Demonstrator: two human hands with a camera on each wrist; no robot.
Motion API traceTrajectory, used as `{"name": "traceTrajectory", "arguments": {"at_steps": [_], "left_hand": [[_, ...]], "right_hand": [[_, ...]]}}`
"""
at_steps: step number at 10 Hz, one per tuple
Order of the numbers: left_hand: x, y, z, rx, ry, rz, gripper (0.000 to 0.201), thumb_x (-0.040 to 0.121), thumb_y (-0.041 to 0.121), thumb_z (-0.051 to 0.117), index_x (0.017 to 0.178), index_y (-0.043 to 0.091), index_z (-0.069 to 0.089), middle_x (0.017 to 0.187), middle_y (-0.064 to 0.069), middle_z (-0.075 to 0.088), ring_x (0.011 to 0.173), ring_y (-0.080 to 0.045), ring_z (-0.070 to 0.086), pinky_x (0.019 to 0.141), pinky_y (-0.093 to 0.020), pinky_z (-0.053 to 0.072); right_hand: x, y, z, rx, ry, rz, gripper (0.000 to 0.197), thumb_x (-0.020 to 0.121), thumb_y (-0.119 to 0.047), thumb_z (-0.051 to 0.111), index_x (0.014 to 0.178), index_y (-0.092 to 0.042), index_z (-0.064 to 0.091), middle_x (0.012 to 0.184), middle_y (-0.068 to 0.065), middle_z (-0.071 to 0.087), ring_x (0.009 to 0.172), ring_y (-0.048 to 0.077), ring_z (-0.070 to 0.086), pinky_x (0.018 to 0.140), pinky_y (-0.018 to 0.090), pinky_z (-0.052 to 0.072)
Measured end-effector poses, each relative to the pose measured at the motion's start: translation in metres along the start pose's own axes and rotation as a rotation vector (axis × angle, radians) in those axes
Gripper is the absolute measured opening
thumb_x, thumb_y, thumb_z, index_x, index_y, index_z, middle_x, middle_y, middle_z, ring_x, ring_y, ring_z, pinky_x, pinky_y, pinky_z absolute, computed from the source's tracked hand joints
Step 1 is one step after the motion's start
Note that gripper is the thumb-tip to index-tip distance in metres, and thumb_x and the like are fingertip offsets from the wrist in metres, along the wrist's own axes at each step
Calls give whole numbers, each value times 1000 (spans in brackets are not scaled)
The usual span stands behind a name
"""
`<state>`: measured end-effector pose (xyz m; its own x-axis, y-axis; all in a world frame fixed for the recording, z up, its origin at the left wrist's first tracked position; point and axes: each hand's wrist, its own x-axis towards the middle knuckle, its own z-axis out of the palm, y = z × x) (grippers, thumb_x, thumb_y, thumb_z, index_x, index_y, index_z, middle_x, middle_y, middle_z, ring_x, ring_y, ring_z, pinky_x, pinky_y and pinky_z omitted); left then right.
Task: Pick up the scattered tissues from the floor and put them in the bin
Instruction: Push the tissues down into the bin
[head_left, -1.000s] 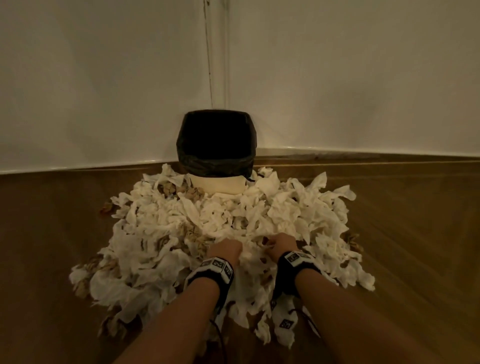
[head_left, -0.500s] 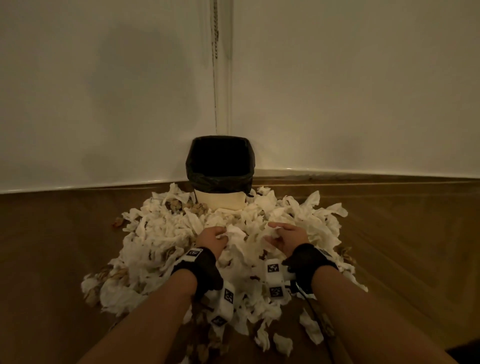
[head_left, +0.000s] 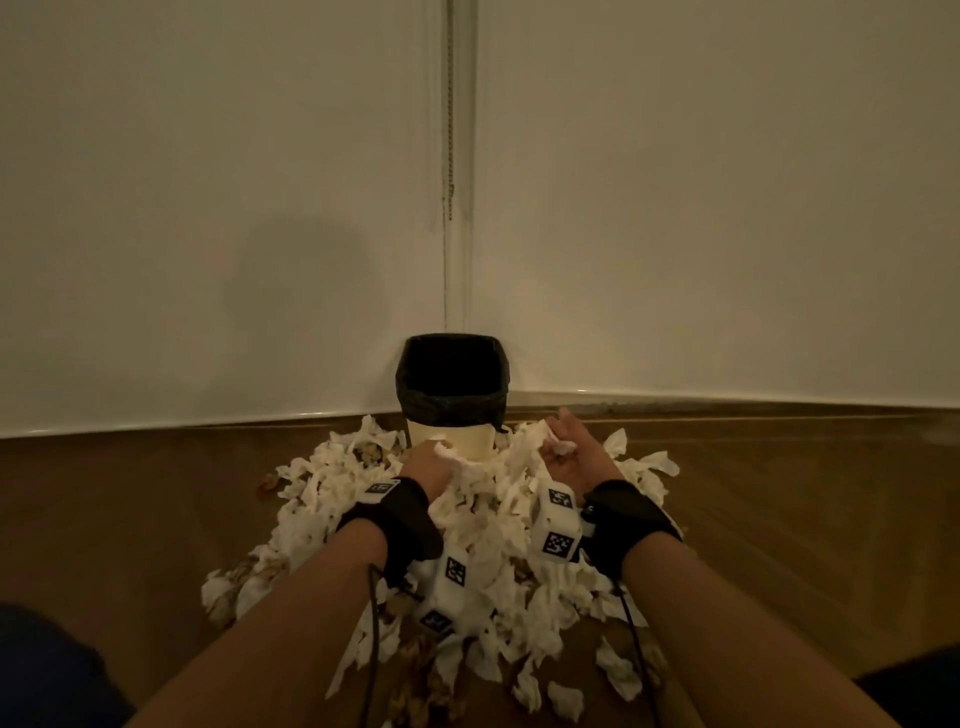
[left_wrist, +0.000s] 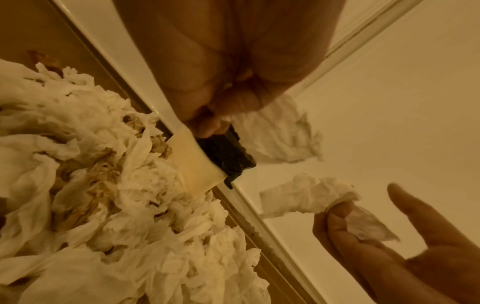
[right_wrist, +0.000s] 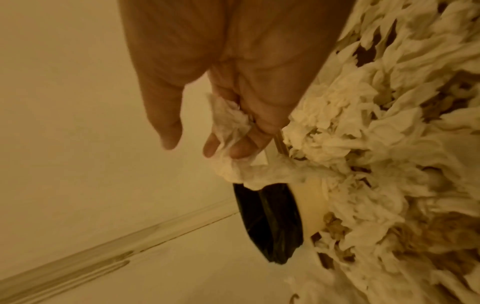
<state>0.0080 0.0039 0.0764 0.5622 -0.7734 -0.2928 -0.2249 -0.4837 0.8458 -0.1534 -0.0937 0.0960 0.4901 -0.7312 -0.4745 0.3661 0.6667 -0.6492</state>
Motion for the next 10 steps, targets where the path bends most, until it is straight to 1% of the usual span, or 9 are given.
{"name": "traceTrajectory", "arguments": {"at_steps": [1, 2, 3, 4, 5, 7, 8, 9, 10], "left_hand": [[-21, 19, -8, 60, 7, 98, 13, 86, 8, 57, 74, 6, 54, 70, -7, 48, 75, -21, 49, 66, -26, 35], [-39, 34, -20, 87, 56, 145, 31, 96, 22, 48, 95, -6, 62, 90, -29, 61, 86, -37, 59, 69, -33, 43], [-55, 47, -35, 63, 82, 137, 31, 98, 10, 39, 120, -3, 55, 113, -25, 61, 104, -38, 58, 83, -39, 48], [-72, 59, -44, -119, 53, 134, 28, 98, 6, 38, 121, -1, 52, 92, -15, 61, 73, -27, 61, 57, -27, 44], [-82, 67, -51, -181, 107, 153, 22, 95, 2, 38, 110, 8, 52, 77, -5, 51, 55, -14, 47, 48, -22, 37], [-85, 76, -61, -69, 216, 216, 35, 95, 2, 37, 130, 3, 37, 122, -24, 50, 110, -41, 51, 90, -43, 44], [-83, 83, -63, -118, 233, 267, 31, 96, 13, 43, 116, -10, 46, 109, -27, 56, 106, -40, 53, 84, -41, 45], [-87, 86, -65, -92, 210, 292, 49, 95, 37, 45, 104, -10, 55, 97, -23, 59, 96, -36, 58, 79, -34, 44], [-83, 86, -66, -31, 239, 304, 33, 99, 16, 39, 103, -10, 59, 108, -26, 60, 107, -40, 56, 84, -34, 43]], "right_hand": [[-21, -2, 11, -183, -10, -120, 27, 92, -11, 55, 117, -2, 56, 102, 9, 62, 73, 15, 50, 67, 22, 44], [-42, -11, 25, -292, -23, -205, 42, 94, 1, 47, 136, -2, 46, 112, 12, 61, 74, 15, 49, 51, 12, 44], [-63, -22, 40, -366, -73, -245, 39, 95, 1, 43, 134, -4, 47, 85, 0, 52, 69, 9, 44, 57, 13, 46], [-78, -30, 51, -288, -139, -290, 37, 93, 7, 42, 129, 1, 48, 92, 2, 53, 81, 12, 51, 77, 23, 47], [-95, -36, 62, -207, -191, -309, 35, 91, 11, 42, 124, 0, 51, 95, 6, 54, 84, 14, 54, 71, 19, 53], [-114, -45, 79, 51, -150, -152, 17, 98, -5, 36, 94, -5, 53, 77, 12, 46, 51, 16, 38, 50, 20, 41], [-121, -48, 79, 150, -177, -157, 24, 99, -19, 37, 87, -4, 51, 87, 13, 46, 63, 20, 41, 58, 27, 42], [-122, -48, 78, -26, -162, -211, 14, 96, -17, 51, 95, -3, 55, 92, 10, 47, 64, 15, 44, 52, 17, 48], [-114, -48, 78, -134, -183, -221, 33, 96, 10, 36, 126, 7, 48, 107, 13, 47, 90, 20, 57, 82, 20, 50]]}}
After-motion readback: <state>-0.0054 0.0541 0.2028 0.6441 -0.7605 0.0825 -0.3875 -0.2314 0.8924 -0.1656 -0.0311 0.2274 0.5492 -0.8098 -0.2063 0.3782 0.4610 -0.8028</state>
